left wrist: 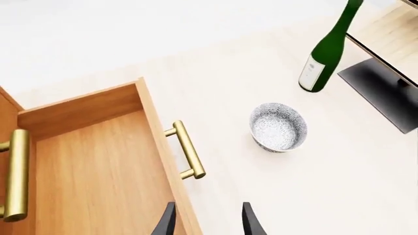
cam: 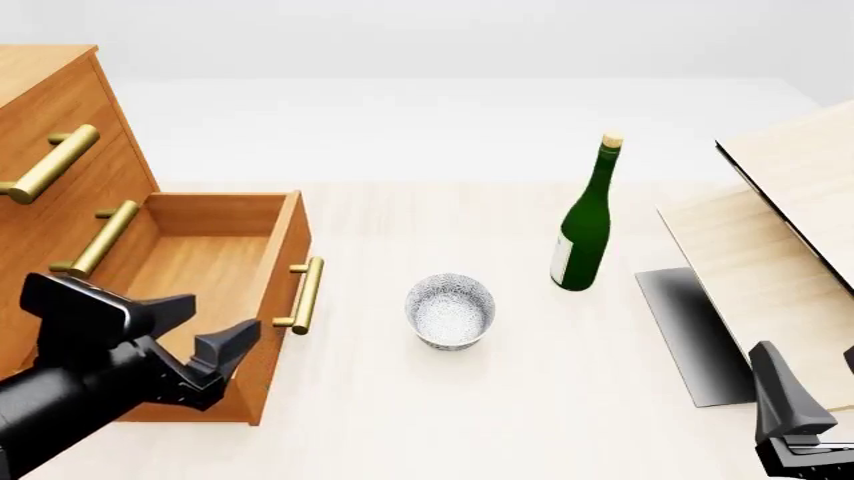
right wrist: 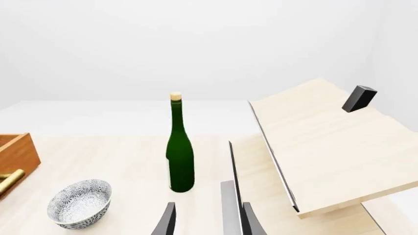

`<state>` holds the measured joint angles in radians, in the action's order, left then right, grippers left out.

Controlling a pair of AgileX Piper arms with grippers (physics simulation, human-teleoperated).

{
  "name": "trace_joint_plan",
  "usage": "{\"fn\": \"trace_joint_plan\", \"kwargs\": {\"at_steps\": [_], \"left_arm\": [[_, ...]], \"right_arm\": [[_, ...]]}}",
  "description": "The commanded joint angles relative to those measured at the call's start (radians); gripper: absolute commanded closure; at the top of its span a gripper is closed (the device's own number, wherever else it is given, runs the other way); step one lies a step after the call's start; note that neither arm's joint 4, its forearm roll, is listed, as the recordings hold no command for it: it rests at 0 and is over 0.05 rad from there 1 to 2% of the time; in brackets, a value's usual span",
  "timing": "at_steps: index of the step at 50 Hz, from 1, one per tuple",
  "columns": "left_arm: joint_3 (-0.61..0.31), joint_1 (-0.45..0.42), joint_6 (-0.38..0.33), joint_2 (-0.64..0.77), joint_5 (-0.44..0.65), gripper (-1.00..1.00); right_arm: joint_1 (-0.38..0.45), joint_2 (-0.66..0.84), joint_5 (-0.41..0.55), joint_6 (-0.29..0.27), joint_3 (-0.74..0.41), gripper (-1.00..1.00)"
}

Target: Put the bowl in the bottom drawer of the cabinet and close it.

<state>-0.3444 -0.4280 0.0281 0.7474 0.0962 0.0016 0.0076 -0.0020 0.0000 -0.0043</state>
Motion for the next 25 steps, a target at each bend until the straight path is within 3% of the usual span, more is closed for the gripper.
{"fn": "trace_joint_plan", "kwargs": {"at_steps": [1,25], "left_arm": [[0.0,0.007,0.005,0.05,-0.026,-1.0],[-0.039,-0.063,0.045,0.021,0.029,-1.0]], "right_arm": [[0.0,0.0,0.0,0.0,0.0,-1.0],[0.0,0.0,0.0,0.0,0.0,-1.0]]}}
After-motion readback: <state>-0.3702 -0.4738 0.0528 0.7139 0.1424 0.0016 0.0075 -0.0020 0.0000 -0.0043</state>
